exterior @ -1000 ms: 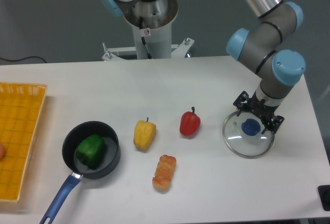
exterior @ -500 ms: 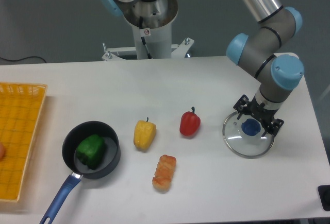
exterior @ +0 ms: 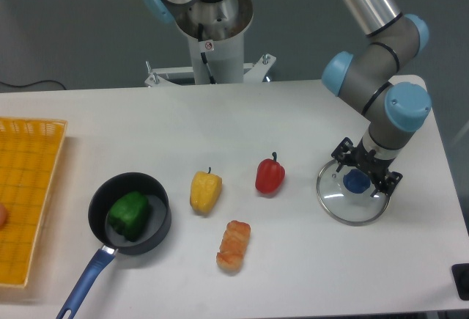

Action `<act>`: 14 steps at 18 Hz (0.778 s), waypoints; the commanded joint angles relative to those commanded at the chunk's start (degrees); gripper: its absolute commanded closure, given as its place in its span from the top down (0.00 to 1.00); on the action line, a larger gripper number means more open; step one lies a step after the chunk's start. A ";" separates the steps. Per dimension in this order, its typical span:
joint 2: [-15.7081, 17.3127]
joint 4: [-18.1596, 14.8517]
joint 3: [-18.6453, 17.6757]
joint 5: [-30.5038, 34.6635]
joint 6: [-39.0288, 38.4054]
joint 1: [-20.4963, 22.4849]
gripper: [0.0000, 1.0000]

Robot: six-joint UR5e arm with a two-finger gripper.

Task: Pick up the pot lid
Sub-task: 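Descend onto the blue knob with the open gripper, then close the gripper around the blue knob of the lid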

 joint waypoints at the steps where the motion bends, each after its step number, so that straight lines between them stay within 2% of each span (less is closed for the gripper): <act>1: -0.09 0.09 0.00 0.00 0.00 0.00 1.00; 11: -0.35 0.35 -0.09 0.00 0.26 -0.35 1.00; 14: -0.35 0.27 -0.09 0.09 0.44 -0.35 0.94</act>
